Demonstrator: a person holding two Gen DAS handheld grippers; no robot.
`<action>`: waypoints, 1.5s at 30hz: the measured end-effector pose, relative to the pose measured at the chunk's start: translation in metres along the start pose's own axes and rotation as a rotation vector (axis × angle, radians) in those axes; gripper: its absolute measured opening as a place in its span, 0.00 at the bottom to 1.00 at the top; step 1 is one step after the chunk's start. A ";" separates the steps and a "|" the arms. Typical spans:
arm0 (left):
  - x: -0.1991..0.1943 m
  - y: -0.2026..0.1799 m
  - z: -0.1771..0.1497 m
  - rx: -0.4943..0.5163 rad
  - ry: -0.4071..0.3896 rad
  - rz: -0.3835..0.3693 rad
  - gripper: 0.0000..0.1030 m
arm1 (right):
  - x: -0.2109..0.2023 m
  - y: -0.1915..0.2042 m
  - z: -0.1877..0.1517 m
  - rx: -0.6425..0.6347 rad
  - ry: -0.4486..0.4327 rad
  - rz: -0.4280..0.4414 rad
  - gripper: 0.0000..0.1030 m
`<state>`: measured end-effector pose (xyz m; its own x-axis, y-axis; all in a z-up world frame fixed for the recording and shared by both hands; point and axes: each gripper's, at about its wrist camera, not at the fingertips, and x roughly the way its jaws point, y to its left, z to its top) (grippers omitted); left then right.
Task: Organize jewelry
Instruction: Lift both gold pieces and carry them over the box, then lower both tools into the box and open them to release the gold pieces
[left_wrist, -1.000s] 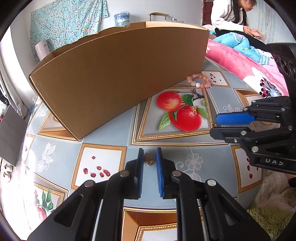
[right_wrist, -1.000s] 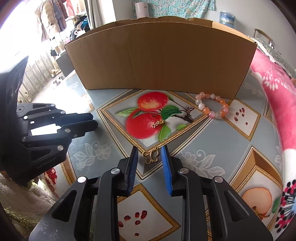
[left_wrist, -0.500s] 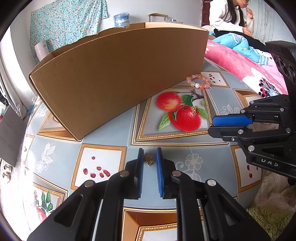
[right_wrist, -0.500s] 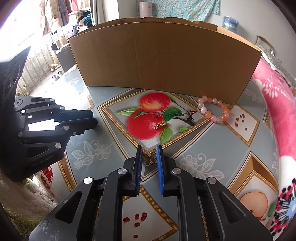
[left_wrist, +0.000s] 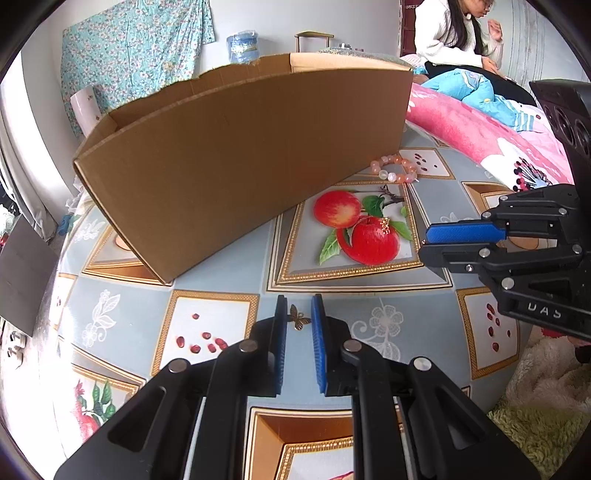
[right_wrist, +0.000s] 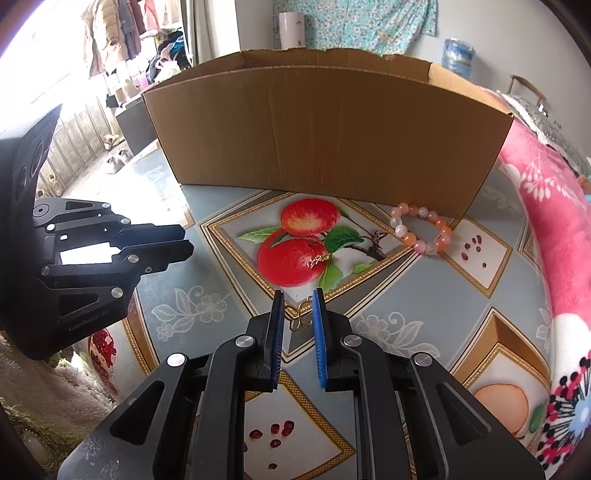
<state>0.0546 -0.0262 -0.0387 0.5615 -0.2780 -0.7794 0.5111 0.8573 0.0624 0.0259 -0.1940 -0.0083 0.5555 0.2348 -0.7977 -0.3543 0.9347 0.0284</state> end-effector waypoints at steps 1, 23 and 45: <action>-0.003 0.000 0.001 -0.001 -0.008 0.001 0.12 | -0.003 -0.001 0.000 0.000 -0.007 0.001 0.13; -0.096 0.015 0.101 -0.002 -0.345 -0.027 0.12 | -0.093 -0.031 0.067 -0.061 -0.382 -0.030 0.13; 0.083 0.090 0.192 -0.361 0.270 -0.316 0.12 | 0.046 -0.087 0.193 0.011 0.012 0.089 0.13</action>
<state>0.2726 -0.0556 0.0220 0.2057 -0.4660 -0.8605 0.3453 0.8573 -0.3818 0.2275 -0.2131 0.0687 0.5132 0.3142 -0.7987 -0.3940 0.9130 0.1061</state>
